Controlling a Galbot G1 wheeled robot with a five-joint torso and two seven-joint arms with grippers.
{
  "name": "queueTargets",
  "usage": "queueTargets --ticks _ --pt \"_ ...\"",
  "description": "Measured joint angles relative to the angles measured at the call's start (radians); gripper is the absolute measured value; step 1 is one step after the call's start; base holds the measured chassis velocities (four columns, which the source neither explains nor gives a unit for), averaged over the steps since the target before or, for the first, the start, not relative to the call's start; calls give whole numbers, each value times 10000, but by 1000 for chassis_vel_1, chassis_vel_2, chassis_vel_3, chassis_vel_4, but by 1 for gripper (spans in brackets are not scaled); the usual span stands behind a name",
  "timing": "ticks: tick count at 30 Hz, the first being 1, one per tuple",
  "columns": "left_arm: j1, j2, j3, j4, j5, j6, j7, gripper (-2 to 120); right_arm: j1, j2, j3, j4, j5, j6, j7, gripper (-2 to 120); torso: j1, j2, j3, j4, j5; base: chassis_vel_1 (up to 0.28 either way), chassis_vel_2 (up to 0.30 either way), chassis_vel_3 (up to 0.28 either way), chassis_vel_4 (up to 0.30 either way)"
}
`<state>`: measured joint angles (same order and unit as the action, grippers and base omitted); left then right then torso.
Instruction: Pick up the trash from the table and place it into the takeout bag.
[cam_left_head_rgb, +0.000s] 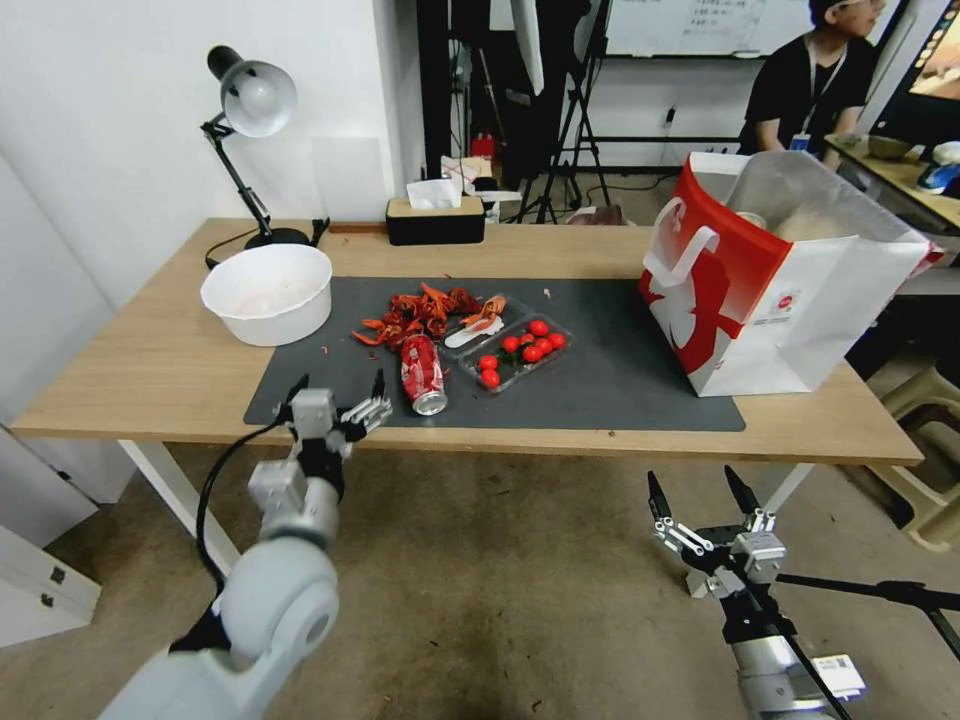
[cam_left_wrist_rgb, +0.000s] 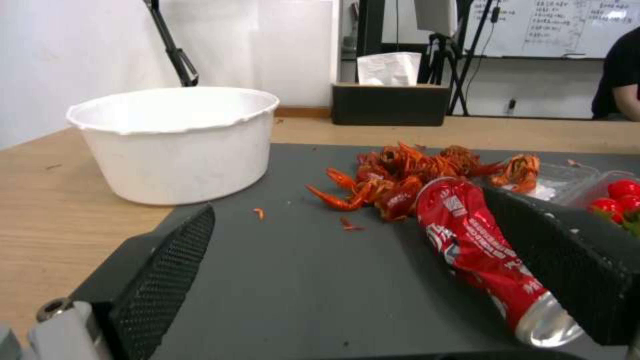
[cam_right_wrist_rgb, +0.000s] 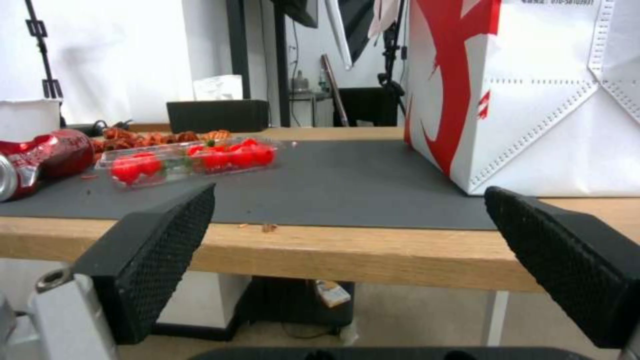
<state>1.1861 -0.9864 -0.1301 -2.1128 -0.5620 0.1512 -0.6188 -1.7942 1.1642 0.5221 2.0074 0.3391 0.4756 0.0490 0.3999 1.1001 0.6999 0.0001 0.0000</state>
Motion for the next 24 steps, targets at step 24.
queueTargets --ticks 24 --pt "5110 -2024 -2321 -1030 2367 -1673 2258 100 -106 -68 -72 35 -28 214 -23 100 1 -1 1 -2 0 0 0 0 0"
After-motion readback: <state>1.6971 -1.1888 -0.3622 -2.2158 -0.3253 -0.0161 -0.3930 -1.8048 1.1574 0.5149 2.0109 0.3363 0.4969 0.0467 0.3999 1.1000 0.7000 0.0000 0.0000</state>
